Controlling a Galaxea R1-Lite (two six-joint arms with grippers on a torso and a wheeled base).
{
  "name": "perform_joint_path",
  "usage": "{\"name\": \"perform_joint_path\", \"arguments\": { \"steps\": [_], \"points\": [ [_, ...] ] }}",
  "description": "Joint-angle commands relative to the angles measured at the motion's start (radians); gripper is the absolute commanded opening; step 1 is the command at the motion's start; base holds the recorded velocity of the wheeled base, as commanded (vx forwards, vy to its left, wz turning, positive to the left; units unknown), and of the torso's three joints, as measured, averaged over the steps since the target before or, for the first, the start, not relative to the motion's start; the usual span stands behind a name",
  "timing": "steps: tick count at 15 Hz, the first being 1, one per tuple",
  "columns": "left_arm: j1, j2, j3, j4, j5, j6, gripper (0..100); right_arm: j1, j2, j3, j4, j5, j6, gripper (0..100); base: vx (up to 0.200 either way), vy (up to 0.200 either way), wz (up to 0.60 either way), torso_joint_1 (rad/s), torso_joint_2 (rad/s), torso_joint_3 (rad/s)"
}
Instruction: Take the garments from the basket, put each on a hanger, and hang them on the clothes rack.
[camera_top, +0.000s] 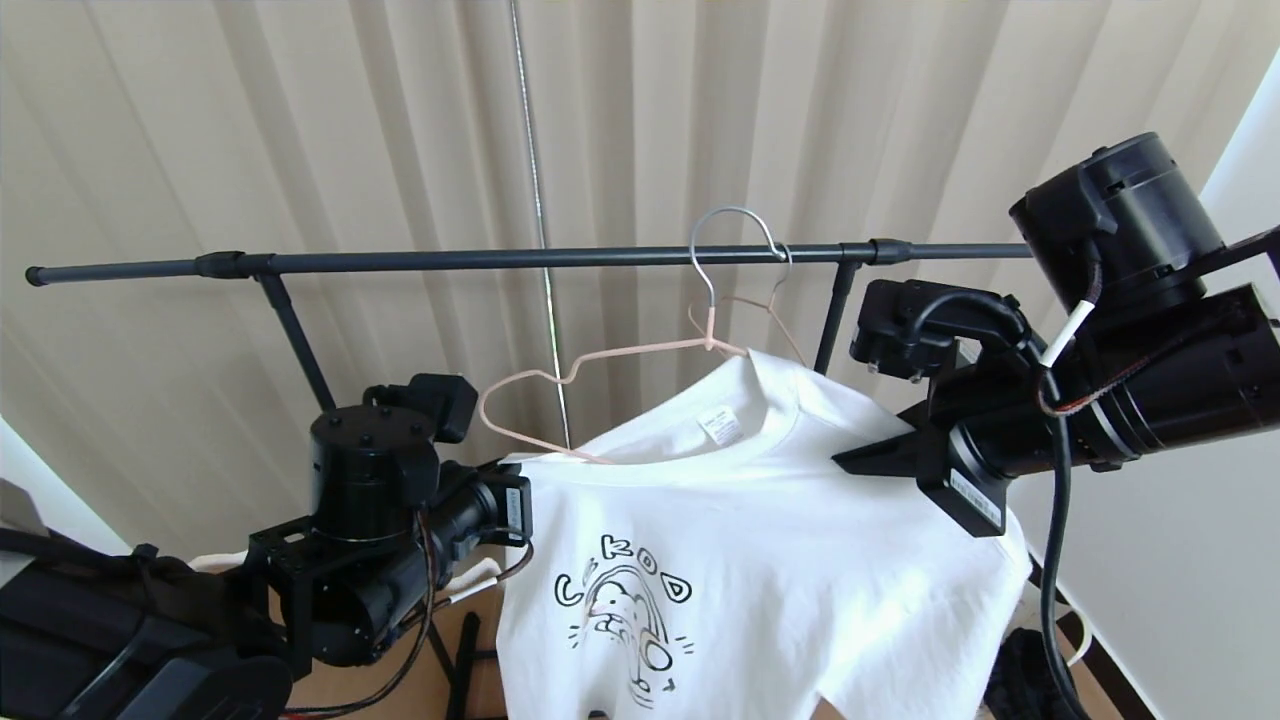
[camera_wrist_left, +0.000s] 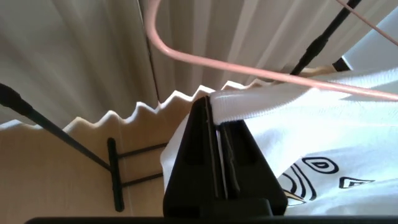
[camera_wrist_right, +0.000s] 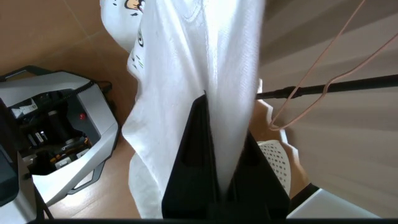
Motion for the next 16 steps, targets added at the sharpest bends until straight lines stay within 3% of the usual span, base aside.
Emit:
{"name": "perform_joint_path", "arguments": {
  "steps": [1,16],
  "points": [
    [0.014,-0.002,0.000,0.000,0.002,0.000,0,-0.001,-0.027,0.024,-0.004,-0.001,-0.001,0,0.000,0.000,0.00,0.000,0.00,0.000],
    [0.151,0.046,-0.107,0.003,-0.029,0.044,0,-0.001,-0.131,0.116,-0.004,-0.011,-0.004,0,0.000,0.000,0.00,0.000,0.00,0.000]
  ]
}}
